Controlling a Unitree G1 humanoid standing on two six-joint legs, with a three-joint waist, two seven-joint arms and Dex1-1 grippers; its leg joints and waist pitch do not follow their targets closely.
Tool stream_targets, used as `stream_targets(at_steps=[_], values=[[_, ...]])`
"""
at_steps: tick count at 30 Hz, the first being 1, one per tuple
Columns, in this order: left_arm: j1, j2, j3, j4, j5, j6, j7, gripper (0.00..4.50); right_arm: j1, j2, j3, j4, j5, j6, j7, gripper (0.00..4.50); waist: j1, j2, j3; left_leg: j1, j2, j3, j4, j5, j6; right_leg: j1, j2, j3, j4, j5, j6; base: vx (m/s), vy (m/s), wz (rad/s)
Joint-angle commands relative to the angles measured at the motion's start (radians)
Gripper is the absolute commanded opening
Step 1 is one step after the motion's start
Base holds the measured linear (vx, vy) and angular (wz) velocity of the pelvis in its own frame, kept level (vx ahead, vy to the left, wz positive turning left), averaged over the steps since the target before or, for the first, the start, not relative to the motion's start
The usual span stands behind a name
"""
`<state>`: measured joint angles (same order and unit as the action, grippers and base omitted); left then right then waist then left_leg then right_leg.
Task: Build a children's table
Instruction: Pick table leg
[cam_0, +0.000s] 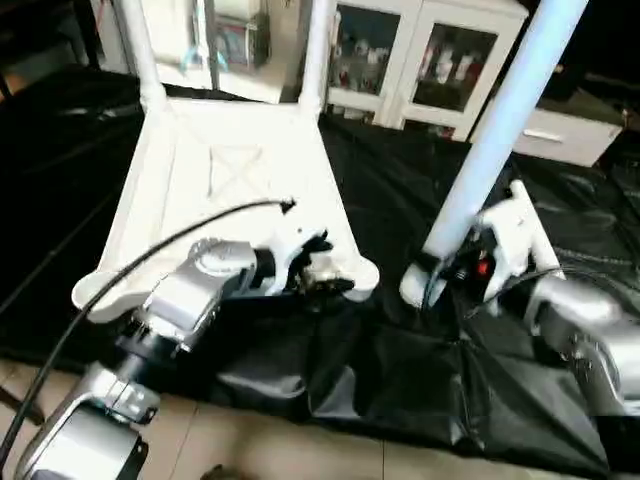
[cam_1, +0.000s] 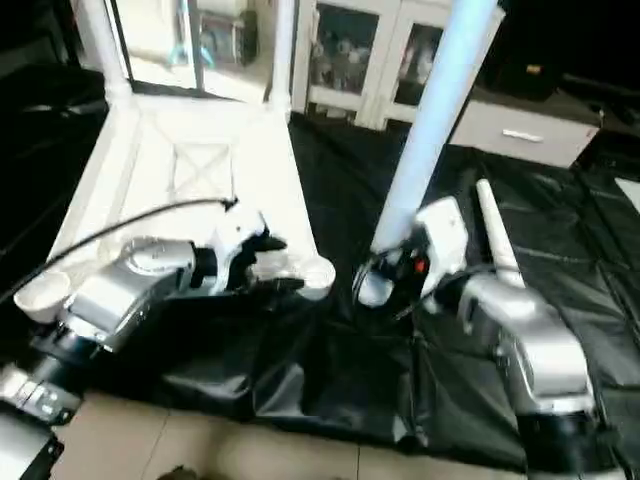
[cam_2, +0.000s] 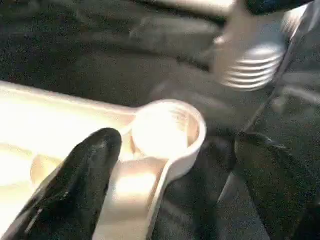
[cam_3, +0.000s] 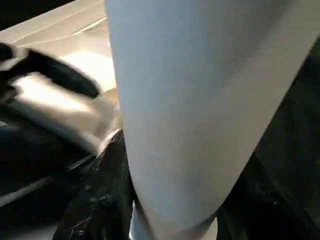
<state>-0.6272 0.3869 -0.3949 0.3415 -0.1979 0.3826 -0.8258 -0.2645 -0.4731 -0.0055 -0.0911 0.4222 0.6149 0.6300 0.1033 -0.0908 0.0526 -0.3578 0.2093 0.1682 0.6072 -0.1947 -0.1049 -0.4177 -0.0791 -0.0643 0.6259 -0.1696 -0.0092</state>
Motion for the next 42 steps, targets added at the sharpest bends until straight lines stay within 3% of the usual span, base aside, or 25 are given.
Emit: stream_targets(at_steps=[1,5,10,11,15,17,24,31,33,37,38,42], values=[[-0.027,0.000,-0.023,0.067,0.032,-0.054,-0.041,4.45,0.008,-0.020,-0.008,-0.049,0.021,0.003,0.028,1.86,0.001,0.010,-0.067,0.002,0.012,0.002,-0.076,-0.160,-0.013,0.061,-0.050,0.040,-0.077,-0.214,-0.113,0.000,0.000,0.00],[-0.033,0.006,-0.026,0.123,0.043,-0.083,-0.080,4.45,0.021,-0.029,-0.005,-0.058,0.025,0.001,0.047,1.86,0.002,0.016,-0.067,0.006,0.016,0.000,-0.078,-0.171,-0.021,0.059,-0.054,0.041,-0.074,-0.220,-0.119,0.000,0.000,0.00],[-0.058,-0.021,0.002,0.225,0.044,-0.096,-0.104,4.45,0.032,-0.040,-0.006,-0.078,0.049,0.034,0.078,1.86,0.005,0.013,-0.067,0.007,0.016,0.001,-0.077,-0.179,-0.016,0.059,-0.055,0.042,-0.074,-0.208,-0.140,0.000,0.000,0.00],[-0.068,-0.029,0.008,0.257,0.050,-0.113,-0.102,4.18,0.033,-0.041,-0.006,-0.079,0.049,0.033,0.080,1.86,0.005,0.011,-0.066,0.006,0.017,0.001,-0.077,-0.179,-0.016,0.060,-0.055,0.042,-0.074,-0.209,-0.141,0.000,0.000,0.00],[-0.112,-0.050,0.007,0.373,0.089,-0.179,-0.083,3.98,0.028,-0.037,-0.004,-0.074,0.042,0.024,0.079,1.86,0.011,0.009,-0.066,0.007,0.016,0.001,-0.077,-0.183,-0.013,0.059,-0.058,0.042,-0.078,-0.230,-0.130,0.000,0.000,0.00],[-0.126,-0.056,0.010,0.402,0.094,-0.183,-0.089,3.65,0.028,-0.036,-0.004,-0.076,0.040,0.025,0.081,1.86,0.011,0.010,-0.066,0.005,0.016,0.000,-0.077,-0.184,-0.014,0.060,-0.059,0.042,-0.080,-0.244,-0.125,0.000,0.000,0.00],[-0.149,-0.040,-0.015,0.450,0.126,-0.201,-0.160,3.16,0.032,-0.041,-0.004,-0.080,0.041,0.025,0.086,1.86,0.011,0.011,-0.062,0.007,0.016,-0.002,-0.081,-0.212,-0.019,0.058,-0.061,0.041,-0.087,-0.300,-0.114,0.000,0.000,0.00],[-0.170,-0.038,-0.005,0.495,0.145,-0.224,-0.197,2.70,0.031,-0.044,-0.006,-0.079,0.041,0.023,0.091,1.86,0.011,0.011,-0.063,0.006,0.018,-0.002,-0.081,-0.202,-0.018,0.059,-0.061,0.042,-0.081,-0.250,-0.137,0.000,0.000,0.00],[-0.171,-0.039,-0.003,0.498,0.150,-0.223,-0.200,2.34,0.031,-0.043,-0.005,-0.079,0.040,0.022,0.091,1.86,0.010,0.011,-0.062,0.007,0.019,-0.002,-0.082,-0.211,-0.019,0.059,-0.062,0.042,-0.082,-0.259,-0.139,0.000,0.000,0.00],[-0.176,-0.048,0.015,0.510,0.156,-0.221,-0.192,2.17,0.029,-0.043,-0.003,-0.078,0.040,0.019,0.094,1.86,0.011,0.009,-0.061,0.008,0.019,-0.002,-0.082,-0.219,-0.017,0.058,-0.064,0.042,-0.085,-0.289,-0.134,0.000,0.000,0.00],[-0.177,-0.047,0.014,0.510,0.157,-0.222,-0.194,1.89,0.029,-0.043,-0.002,-0.078,0.040,0.019,0.095,1.86,0.011,0.010,-0.062,0.008,0.019,-0.002,-0.082,-0.219,-0.017,0.057,-0.064,0.042,-0.086,-0.289,-0.134,0.000,0.000,0.00],[-0.182,-0.043,0.013,0.516,0.169,-0.222,-0.200,1.76,0.028,-0.044,-0.001,-0.079,0.038,0.018,0.099,1.86,0.011,0.009,-0.060,0.008,0.018,-0.002,-0.083,-0.227,-0.016,0.056,-0.063,0.041,-0.088,-0.306,-0.126,0.000,0.000,0.00]])
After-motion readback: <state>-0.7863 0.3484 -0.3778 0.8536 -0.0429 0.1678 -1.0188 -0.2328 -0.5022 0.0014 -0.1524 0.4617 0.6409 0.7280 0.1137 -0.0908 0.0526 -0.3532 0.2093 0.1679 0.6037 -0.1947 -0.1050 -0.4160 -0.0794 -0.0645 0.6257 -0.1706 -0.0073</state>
